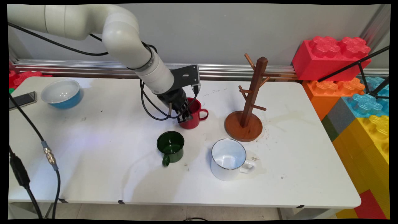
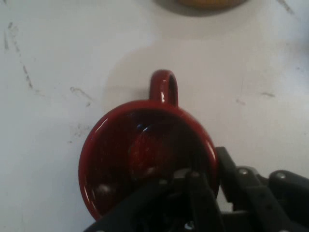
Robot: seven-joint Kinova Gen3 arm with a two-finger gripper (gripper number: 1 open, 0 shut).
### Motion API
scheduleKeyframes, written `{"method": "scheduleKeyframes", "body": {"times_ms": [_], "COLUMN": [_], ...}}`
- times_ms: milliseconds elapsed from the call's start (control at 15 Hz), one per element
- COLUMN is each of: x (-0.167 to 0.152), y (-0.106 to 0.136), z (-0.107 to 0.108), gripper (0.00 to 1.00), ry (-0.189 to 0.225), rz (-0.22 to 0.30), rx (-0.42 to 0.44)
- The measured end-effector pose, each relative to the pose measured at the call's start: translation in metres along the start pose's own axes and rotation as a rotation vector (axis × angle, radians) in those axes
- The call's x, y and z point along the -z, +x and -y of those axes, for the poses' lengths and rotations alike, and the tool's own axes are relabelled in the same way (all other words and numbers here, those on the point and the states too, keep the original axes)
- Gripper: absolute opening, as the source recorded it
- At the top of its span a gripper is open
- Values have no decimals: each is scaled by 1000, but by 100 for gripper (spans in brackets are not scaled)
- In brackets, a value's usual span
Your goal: Place the picked object on the table
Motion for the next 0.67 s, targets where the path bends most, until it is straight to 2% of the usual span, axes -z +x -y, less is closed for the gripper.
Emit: {"method": "scheduleKeyframes", "body": {"times_ms": [67, 667], "x": [-1, 1], "y": [0, 0], "z": [0, -2], "gripper": [100, 100], "ry": [0, -8], "rz": [-2, -13], "rx": [0, 2]}}
